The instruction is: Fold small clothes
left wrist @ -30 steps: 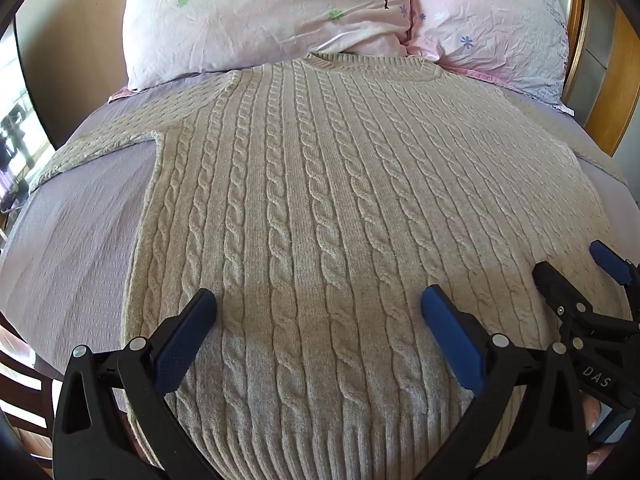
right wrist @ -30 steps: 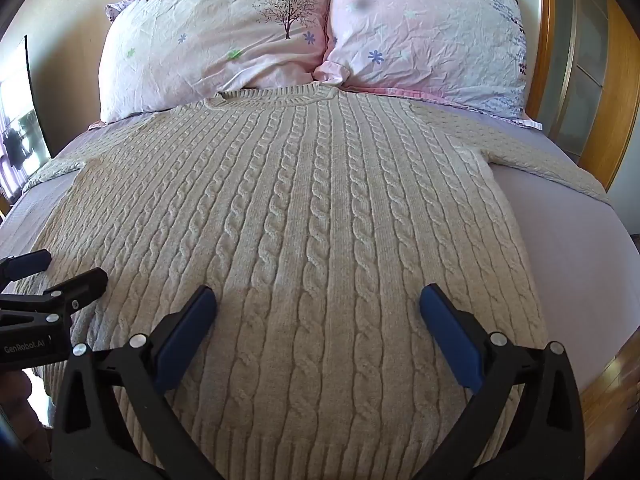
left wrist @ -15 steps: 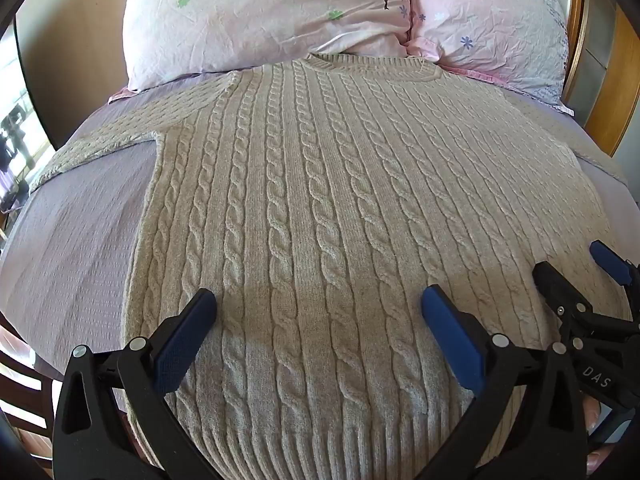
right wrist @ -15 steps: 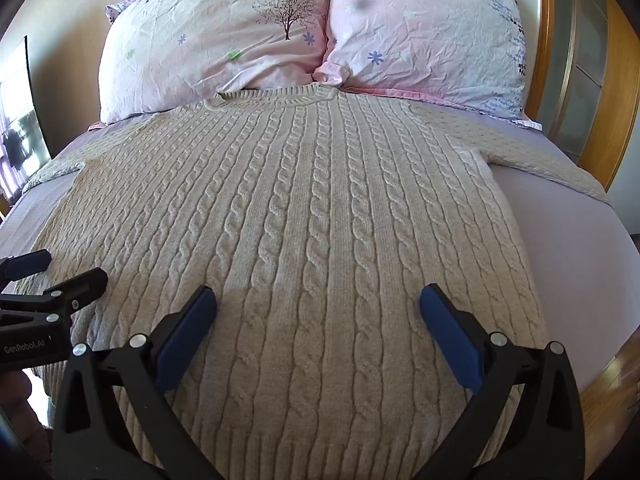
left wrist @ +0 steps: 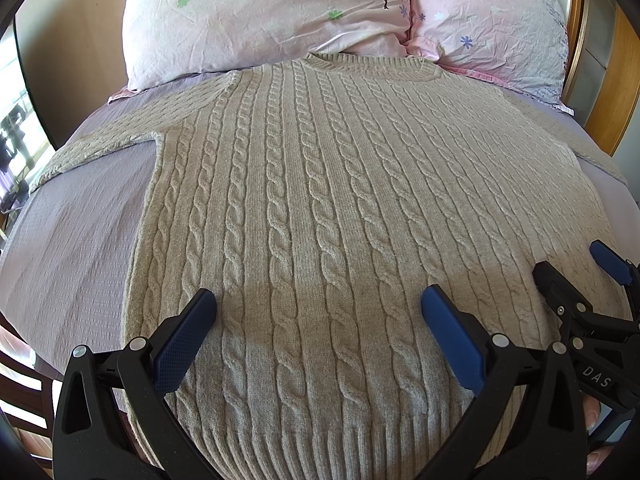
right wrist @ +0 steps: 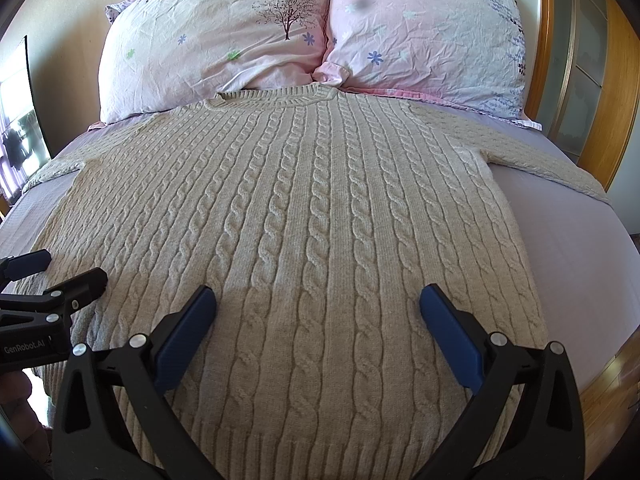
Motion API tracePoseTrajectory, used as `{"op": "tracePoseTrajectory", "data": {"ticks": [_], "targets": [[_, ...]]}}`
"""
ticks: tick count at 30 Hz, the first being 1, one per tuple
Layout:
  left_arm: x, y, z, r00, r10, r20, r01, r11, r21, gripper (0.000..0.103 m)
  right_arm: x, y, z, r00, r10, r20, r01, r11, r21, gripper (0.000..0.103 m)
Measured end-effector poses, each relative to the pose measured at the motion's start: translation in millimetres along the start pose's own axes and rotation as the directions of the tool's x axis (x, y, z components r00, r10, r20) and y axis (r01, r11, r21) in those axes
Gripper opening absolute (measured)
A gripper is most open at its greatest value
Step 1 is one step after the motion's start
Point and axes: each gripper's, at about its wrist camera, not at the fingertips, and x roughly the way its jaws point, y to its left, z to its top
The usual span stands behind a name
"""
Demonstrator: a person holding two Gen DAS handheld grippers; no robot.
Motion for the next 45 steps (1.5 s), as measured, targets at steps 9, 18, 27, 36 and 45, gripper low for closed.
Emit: {"op": "tracePoseTrajectory", "data": {"ticks": [9,18,27,36,45], "targets": [[1.3,-1.3,3.2,1.0,-0.002,-0.007,0.002,1.0,0.023,0.102,-4.5,-30.2,22.6,0.995,0.102,0.021,-0.102,0.995,-0.018,0.1],[-29.6,55.7,44.3,0.948,-0.01,0.317,0.026,0.999,-0.047,0.102,-0.7,-304.7,96.1,0.987,-0.144,0.071,0.061,0.749,0.66,0.055],[-21.1,159.2,71.6,0.913,0.109,0.392,0.014,0.955,-0.297,0.102,75.0,-447.3,80.4,0.978,-0.191,-0.087,0.156,0.387,0.909,0.041],[-9.0,246.9,66.0,0.925,0.152,0.348,0.029,0.885,-0.464,0.102,72.5,-416.2,124.5,0.935,-0.355,0.013,0.196,0.547,0.814,0.007],[2.9,317.5,68.9,0.937,0.197,0.287,0.048,0.744,-0.667,0.102,55.3,-110.7,221.1,0.915,0.256,0.312,-0.308,0.942,0.131,0.006]]}}
